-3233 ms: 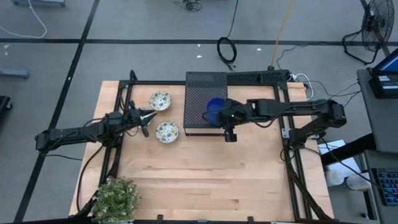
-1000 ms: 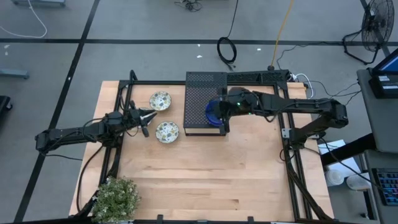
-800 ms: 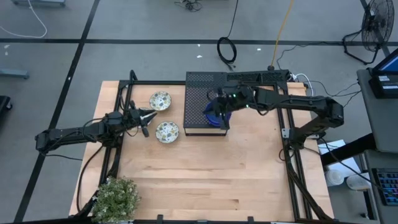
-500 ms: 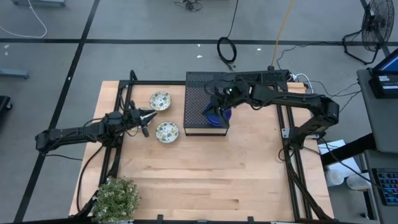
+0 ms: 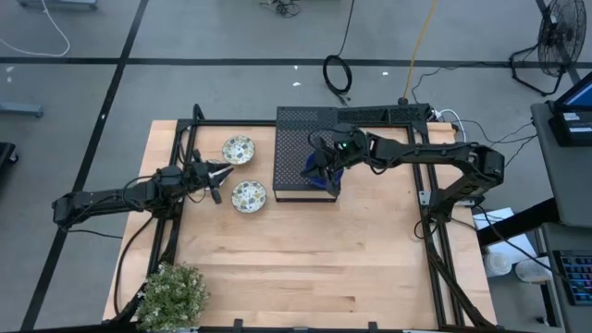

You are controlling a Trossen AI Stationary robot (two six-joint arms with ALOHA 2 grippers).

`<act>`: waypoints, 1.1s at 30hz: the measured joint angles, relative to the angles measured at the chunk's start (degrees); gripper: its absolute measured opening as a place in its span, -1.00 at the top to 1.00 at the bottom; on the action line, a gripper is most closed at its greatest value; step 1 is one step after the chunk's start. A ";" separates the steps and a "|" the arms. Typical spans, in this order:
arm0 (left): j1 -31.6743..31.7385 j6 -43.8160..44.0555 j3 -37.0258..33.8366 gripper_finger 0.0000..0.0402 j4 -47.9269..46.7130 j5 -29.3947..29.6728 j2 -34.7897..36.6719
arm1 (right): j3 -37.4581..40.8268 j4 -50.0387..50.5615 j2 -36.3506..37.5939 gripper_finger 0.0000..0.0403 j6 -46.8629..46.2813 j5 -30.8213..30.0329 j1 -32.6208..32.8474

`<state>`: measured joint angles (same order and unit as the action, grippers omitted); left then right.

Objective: Pick & Place Mini bowls
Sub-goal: Stack the blue bowl on the blue bowls on the shelf, then put the top white bowl on the shelf

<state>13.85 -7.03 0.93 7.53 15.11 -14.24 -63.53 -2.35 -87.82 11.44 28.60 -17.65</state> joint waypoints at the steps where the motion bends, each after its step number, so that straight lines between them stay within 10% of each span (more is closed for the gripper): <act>1: 0.00 -0.01 0.00 0.62 0.00 0.00 0.00 | 0.00 -0.37 0.15 1.00 0.00 0.04 0.04; 18: 0.02 -0.02 -0.01 0.62 0.00 0.00 -0.02 | 1.69 7.34 19.86 1.00 -0.07 -2.55 0.02; 33: 0.02 0.00 0.00 0.62 -0.02 0.00 -0.02 | 23.19 9.09 47.84 1.00 -3.81 -16.66 0.02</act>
<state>13.86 -7.03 0.93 7.51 15.11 -14.26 -40.34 6.74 -39.98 7.63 11.94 -17.63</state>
